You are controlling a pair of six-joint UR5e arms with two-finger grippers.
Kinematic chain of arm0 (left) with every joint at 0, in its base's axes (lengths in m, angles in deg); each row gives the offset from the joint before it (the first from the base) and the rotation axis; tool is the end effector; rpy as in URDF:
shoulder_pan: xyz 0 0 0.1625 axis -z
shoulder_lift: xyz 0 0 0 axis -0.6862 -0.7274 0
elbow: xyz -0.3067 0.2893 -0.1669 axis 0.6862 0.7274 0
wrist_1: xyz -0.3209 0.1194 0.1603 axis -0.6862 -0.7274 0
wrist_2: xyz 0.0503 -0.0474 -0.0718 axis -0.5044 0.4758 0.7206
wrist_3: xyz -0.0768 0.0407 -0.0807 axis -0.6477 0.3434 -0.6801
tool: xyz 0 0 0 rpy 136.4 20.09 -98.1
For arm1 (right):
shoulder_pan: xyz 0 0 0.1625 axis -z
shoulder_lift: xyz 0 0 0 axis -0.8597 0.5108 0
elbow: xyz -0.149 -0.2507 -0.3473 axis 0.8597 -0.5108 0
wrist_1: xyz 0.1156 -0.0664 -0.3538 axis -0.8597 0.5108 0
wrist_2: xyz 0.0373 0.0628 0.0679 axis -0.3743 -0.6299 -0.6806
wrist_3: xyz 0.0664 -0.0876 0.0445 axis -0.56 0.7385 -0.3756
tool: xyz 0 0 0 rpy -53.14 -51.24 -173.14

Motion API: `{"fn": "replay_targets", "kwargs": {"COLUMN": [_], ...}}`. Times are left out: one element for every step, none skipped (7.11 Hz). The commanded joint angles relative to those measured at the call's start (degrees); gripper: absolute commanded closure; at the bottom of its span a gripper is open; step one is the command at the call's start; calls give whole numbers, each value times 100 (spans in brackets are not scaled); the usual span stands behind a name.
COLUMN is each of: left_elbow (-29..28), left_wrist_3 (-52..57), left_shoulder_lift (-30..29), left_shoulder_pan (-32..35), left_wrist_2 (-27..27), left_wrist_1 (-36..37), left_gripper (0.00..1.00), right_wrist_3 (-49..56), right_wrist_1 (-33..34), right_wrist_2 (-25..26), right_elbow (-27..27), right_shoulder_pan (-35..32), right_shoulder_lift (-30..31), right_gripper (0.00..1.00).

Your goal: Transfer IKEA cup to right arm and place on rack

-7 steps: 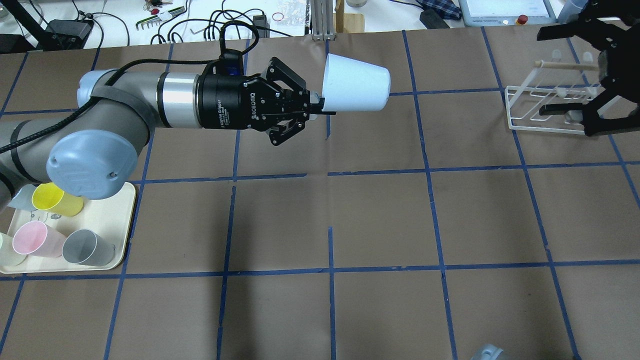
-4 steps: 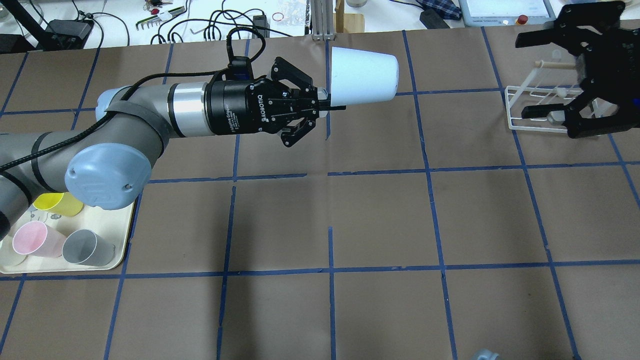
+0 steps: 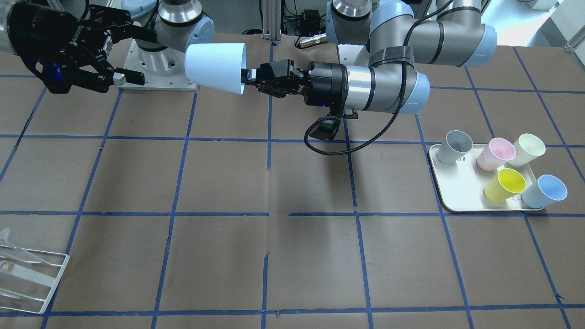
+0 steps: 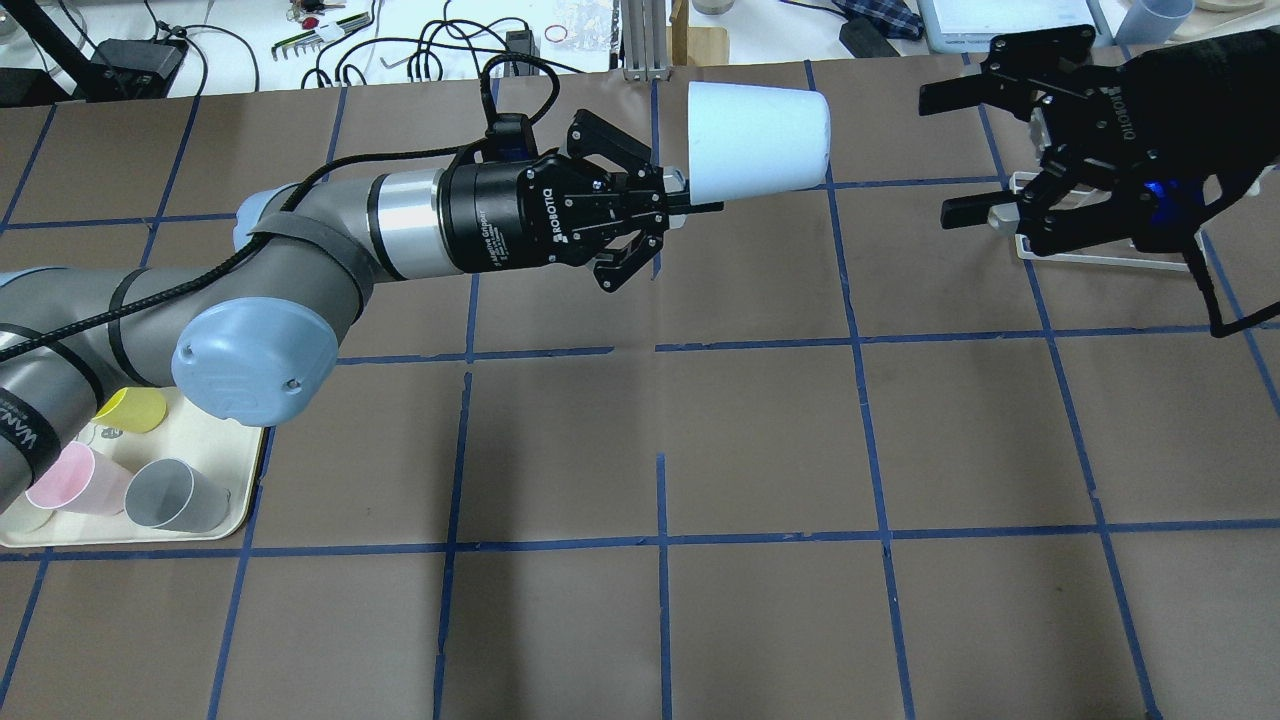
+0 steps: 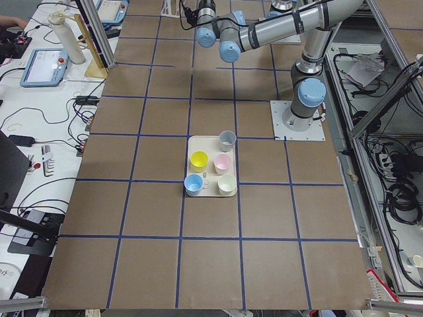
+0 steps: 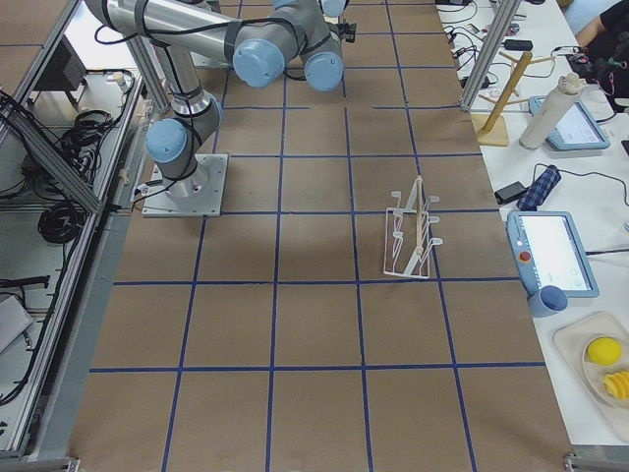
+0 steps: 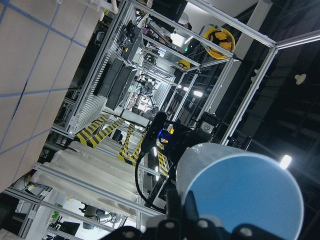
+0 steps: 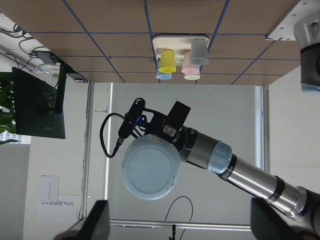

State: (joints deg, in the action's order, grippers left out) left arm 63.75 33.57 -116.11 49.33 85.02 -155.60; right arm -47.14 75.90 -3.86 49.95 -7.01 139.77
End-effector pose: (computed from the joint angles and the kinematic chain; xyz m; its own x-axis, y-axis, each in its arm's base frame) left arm -0.2718 -0.4368 0.4304 0.0876 -0.4492 0.8891 0.0509 0.8934 0.4463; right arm 0.0723 -0.4296 0.5000 0.0212 0.9987 0.0457 0.2452 -0.0496 0.9682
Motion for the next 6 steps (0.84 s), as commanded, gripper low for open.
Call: {"fn": "replay_targets", "kwargs": {"left_elbow": [3, 3, 3, 3, 12, 3], "left_wrist_3": [5, 5, 5, 5, 5, 5], "left_shoulder_lift": [-50, -59, -59, -59, -50, -50], "left_shoulder_pan": [24, 24, 24, 24, 24, 24], "left_wrist_2": [26, 26, 26, 26, 26, 26], "left_wrist_1": [12, 12, 12, 12, 12, 12], "left_gripper": [100, 100, 100, 100, 100, 100], "right_wrist_3": [-483, -536, -580, -598, -589, -598], "right_wrist_1": [287, 296, 296, 305, 296, 296], "right_wrist_2": [-130, -218, -323, -420, -534, -561], "right_elbow": [-39, -48, -48, -48, -48, -48], "right_shoulder_pan": [-418, -577, -683, -718, -771, -876], "right_shoulder_lift": [-94, -94, -94, -94, -85, -76], "right_gripper": [0, 0, 0, 0, 0, 0]}}
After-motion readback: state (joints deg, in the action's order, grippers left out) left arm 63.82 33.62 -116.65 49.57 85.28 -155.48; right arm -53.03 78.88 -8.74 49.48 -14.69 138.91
